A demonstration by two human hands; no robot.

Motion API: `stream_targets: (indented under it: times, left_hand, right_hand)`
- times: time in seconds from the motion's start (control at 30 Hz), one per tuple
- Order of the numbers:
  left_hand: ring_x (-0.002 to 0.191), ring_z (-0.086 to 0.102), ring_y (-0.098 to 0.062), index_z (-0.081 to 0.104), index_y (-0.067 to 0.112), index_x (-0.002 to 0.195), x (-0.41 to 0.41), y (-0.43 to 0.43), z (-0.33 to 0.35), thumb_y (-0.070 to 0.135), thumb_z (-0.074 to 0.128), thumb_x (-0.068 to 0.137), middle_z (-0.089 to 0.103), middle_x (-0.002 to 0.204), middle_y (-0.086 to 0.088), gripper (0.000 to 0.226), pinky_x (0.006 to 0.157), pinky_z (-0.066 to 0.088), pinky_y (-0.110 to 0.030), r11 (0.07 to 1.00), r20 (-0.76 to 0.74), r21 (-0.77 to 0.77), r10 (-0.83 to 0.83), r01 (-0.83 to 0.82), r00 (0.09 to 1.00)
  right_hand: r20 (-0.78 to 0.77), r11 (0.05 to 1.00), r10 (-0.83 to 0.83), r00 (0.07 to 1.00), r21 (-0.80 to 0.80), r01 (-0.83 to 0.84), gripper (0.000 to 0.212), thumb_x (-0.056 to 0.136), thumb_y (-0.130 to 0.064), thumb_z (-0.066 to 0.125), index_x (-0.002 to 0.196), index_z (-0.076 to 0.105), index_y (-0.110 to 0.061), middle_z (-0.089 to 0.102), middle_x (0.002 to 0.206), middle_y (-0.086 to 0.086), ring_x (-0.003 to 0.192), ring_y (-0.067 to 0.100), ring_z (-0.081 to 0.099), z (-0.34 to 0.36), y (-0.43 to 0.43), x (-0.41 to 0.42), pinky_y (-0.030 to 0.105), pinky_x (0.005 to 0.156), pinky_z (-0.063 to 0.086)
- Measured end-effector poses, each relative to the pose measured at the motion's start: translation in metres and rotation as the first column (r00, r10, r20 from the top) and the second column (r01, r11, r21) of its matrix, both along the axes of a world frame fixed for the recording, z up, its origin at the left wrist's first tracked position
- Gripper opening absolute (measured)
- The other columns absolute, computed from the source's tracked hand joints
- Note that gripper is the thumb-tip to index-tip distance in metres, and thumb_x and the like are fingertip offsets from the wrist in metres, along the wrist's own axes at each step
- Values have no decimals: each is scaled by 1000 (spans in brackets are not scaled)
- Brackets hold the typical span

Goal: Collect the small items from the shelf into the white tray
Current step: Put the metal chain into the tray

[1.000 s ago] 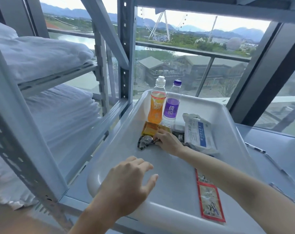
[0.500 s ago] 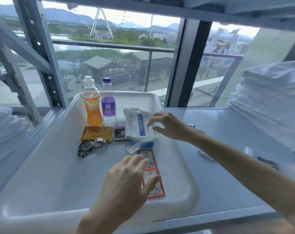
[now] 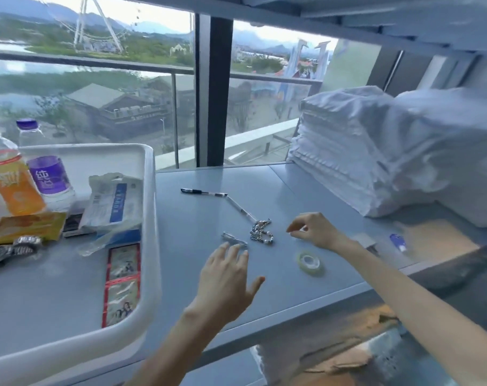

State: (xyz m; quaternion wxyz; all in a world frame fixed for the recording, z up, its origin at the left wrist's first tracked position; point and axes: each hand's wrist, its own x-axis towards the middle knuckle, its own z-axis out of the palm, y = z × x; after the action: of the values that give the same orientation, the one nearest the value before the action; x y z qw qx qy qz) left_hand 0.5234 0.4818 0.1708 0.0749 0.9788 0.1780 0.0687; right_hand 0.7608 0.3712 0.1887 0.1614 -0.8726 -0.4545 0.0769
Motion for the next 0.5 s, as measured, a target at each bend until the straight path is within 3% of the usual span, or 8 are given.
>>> stream_targets:
  times: [0.17,0.33,0.43,0.5]
  left_hand:
    - [145,5,-26,17,14,147,33,-24,-58,54,29,94,10,157,-7,67,118,8,-36,993,-204,-51,91,-103,975]
    - [144,3,-26,16,16,147,42,-33,-76,53,28,94,9,157,-5,66,117,7,-37,987,-158,-31,153,-159,975]
    - [145,1,-23,16,18,147,42,-32,-79,54,27,94,9,157,-1,65,117,6,-35,986,-144,-35,159,-165,977]
    - [145,1,-21,16,19,147,40,-30,-79,53,27,94,8,157,0,64,118,6,-34,986,-142,-34,157,-164,977]
  right_hand:
    - [-41,995,83,996,-59,-86,21,85,-17,64,105,70,-14,66,106,8,92,20,65,-33,10,11,36,89,49]
    - [-34,975,149,988,-160,-153,53,85,-29,66,135,47,-28,44,135,0,119,23,50,-50,37,18,38,98,43]
    - [4,957,196,981,-217,-191,48,87,-31,64,132,50,-26,44,134,3,123,26,44,-52,54,26,41,100,42]
    - [34,951,219,975,-232,-205,40,86,-28,63,124,54,-19,51,124,9,116,29,50,-50,63,29,36,95,43]
